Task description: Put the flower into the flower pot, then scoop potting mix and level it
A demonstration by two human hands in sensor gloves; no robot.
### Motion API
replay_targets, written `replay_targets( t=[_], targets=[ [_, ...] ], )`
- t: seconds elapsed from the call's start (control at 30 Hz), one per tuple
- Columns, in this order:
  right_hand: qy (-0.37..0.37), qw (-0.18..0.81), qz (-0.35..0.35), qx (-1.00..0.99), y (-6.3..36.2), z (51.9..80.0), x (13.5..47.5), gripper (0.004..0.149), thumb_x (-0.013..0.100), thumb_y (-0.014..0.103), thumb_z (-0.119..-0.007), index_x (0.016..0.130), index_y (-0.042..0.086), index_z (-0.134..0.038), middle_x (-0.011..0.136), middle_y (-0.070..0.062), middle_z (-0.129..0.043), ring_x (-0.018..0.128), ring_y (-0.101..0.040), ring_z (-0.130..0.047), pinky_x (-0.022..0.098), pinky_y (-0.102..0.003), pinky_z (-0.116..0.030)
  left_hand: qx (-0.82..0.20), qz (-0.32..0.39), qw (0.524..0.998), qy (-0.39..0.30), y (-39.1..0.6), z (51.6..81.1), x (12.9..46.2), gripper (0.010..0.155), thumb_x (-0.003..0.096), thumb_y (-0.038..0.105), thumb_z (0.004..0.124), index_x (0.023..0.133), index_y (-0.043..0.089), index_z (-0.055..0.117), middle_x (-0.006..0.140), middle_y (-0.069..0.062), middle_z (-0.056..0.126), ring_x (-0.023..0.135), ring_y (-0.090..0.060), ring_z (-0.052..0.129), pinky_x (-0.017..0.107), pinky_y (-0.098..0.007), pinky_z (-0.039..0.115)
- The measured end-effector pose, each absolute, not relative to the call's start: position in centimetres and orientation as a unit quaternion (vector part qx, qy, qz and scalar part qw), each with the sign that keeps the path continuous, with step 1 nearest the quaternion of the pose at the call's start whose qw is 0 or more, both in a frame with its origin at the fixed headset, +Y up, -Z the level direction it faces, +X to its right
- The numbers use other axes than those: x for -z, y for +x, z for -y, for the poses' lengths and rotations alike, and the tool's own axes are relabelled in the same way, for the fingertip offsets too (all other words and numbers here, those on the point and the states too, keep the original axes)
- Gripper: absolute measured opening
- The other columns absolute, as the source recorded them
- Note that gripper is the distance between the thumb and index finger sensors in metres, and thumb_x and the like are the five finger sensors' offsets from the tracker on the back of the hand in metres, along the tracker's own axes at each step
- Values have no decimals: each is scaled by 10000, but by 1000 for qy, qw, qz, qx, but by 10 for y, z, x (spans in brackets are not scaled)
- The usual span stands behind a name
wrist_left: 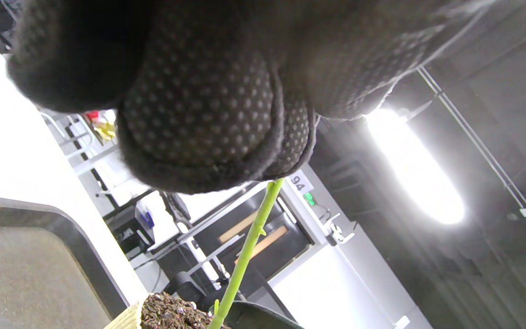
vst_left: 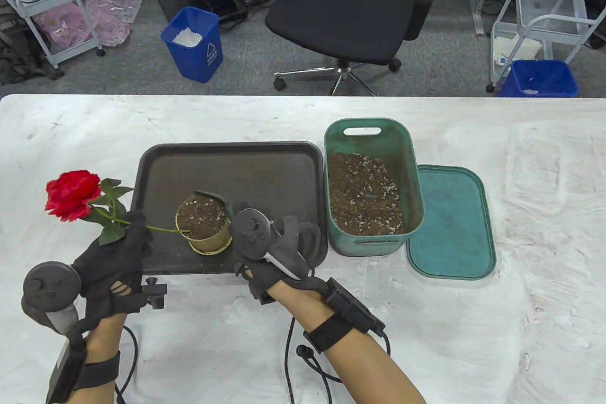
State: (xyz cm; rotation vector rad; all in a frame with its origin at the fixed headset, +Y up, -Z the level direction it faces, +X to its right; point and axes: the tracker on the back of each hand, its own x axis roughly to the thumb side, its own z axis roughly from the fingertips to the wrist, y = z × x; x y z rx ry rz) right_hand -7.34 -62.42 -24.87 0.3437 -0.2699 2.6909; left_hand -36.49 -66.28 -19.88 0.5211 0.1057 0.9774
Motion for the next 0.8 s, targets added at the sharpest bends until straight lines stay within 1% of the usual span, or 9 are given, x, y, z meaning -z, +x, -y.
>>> replay_targets(
  t=[0.3,0.43,0.53,0.63,0.67,0.7,0.77,0.8],
  targets=[
    [140,154,142,-968,-78,630,248,496,376,315,-856,830,117,-835,605,-128,-1024,247,-290,-1077,104,-392,-951,-465,-50,849,247,-365,663,199,411,416,452,885,754,228,959,551,33,1075,222,-135,1134,239,-318,964],
    [136,160,147,-967,-75,626,249,491,371,319,-864,826,137,-846,616,-110,-1033,258,-295,-1082,111,-393,-954,-465,-50,849,247,-365,663,199,412,416,452,886,753,227,960,552,32,1075,221,-135,1134,239,-319,963],
    [122,185,156,-963,-71,622,249,493,378,320,-846,831,126,-833,611,-113,-1027,252,-285,-1079,109,-386,-953,-465,-49,849,247,-365,663,199,412,415,452,887,752,227,961,550,34,1075,221,-135,1134,238,-319,963],
    [83,280,138,-946,-60,618,246,513,397,322,-818,865,113,-793,591,-111,-1020,229,-261,-1072,96,-369,-951,-466,-51,848,246,-365,663,199,411,416,452,886,753,229,960,552,33,1074,222,-133,1134,240,-318,963],
    [64,354,126,-924,-54,620,243,537,406,316,-812,908,134,-754,580,-116,-1021,216,-260,-1069,87,-367,-947,-467,-52,848,246,-366,664,199,413,416,453,885,754,227,959,551,33,1075,222,-134,1134,239,-318,964],
    [49,404,113,-906,-51,623,241,537,415,307,-806,925,151,-742,571,-131,-1022,203,-261,-1066,76,-365,-944,-468,-53,847,246,-366,664,199,412,416,453,886,754,229,959,551,33,1075,222,-134,1134,240,-318,964],
    [10,522,72,-850,-45,636,235,512,425,298,-799,924,194,-759,565,-150,-1018,195,-254,-1064,65,-358,-944,-469,-53,847,245,-366,664,199,413,416,452,886,755,227,959,552,31,1075,221,-135,1134,239,-318,963],
    [-4,555,61,-830,-45,641,233,493,426,296,-795,909,200,-782,561,-152,-1017,190,-249,-1065,59,-354,-946,-469,-53,847,245,-366,664,199,412,416,452,886,754,228,960,552,31,1075,222,-134,1134,240,-318,963]
  ],
)
